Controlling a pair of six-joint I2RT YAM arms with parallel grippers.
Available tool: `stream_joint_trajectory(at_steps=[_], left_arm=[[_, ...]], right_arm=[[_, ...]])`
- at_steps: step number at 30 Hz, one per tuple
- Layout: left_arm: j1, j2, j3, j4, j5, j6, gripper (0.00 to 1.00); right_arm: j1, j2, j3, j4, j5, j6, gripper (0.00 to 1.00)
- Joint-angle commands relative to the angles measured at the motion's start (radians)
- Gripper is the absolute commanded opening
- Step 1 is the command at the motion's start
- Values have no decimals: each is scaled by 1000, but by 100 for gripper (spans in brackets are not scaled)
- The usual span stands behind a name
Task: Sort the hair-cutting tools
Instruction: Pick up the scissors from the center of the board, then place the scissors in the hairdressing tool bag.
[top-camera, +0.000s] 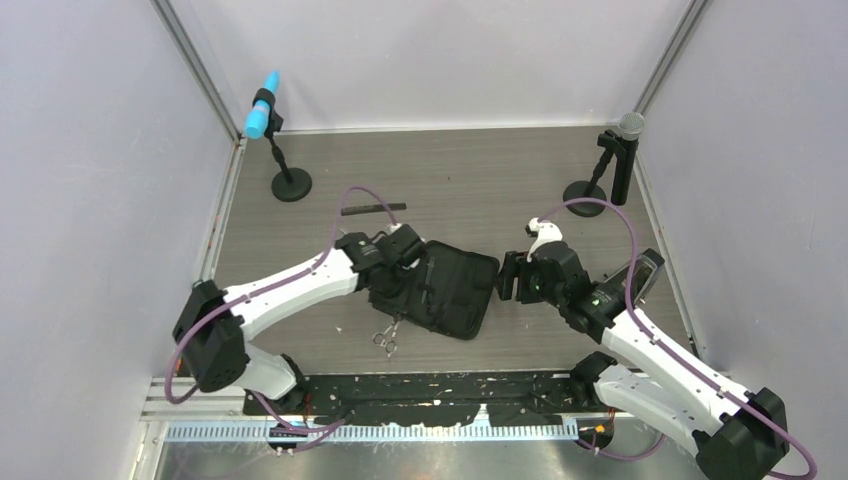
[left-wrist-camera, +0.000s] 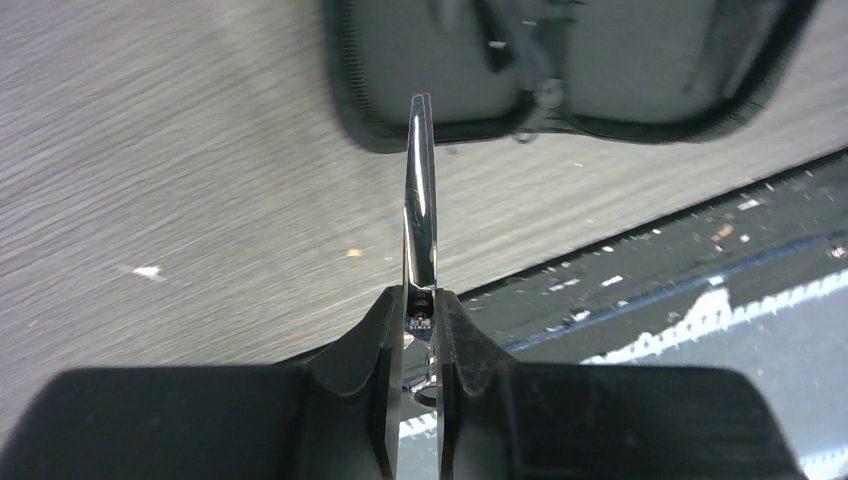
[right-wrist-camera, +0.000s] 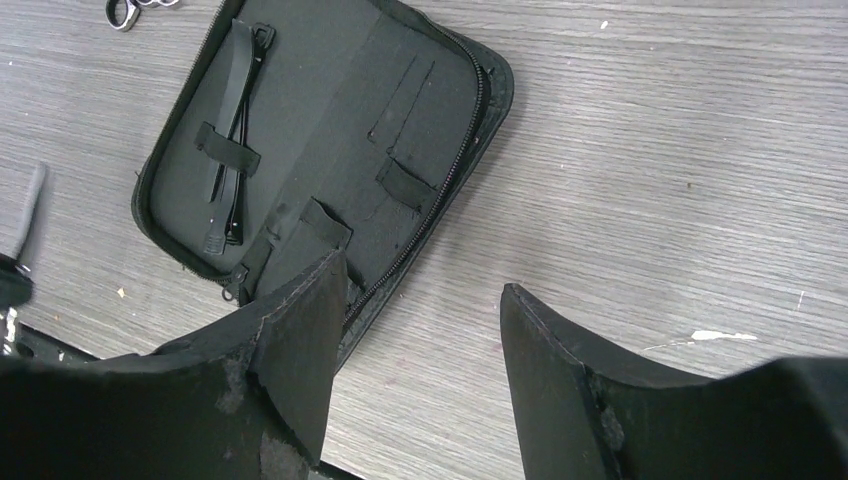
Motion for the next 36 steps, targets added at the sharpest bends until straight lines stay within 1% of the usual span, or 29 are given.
stream_joint_trajectory(at_steps=[1, 4, 6, 9, 11, 13, 17, 22, 26, 28, 31, 36], left_arm=[[-83, 118, 112, 4, 123, 38, 0], [-137, 205, 188, -20, 162, 57, 0], [-163, 252, 234, -30, 176, 72, 0], [-170, 313, 274, -37, 208, 94, 0], [-172, 344, 300, -52, 222, 106, 0], [-173, 370, 315, -56, 244, 117, 0], [-178, 404, 332, -51, 253, 127, 1], [-179, 444, 348, -48, 260, 129, 1], [-177, 462, 350, -44, 258, 130, 0], [-175, 469, 350, -44, 253, 127, 0], [-170, 475, 350, -43, 248, 122, 0], [-154, 488, 355, -45, 234, 116, 0]], right_arm=[[-4, -6, 38, 58, 33, 9, 65], [-4, -18, 32, 57, 59, 11, 65], [-4, -23, 33, 61, 104, 0, 66], [-6, -2, 47, 93, 189, -34, 69], [-16, 36, 69, 119, 198, -75, 69], [-37, 91, 101, 136, 180, -125, 70], [-76, 230, 174, 155, 145, -169, 70], [-118, 389, 228, 207, 24, -184, 69], [-127, 491, 235, 243, -44, -200, 68], [-135, 540, 235, 252, -71, -203, 65], [-140, 609, 228, 259, -114, -203, 56], [-140, 642, 164, 305, -168, -169, 43]])
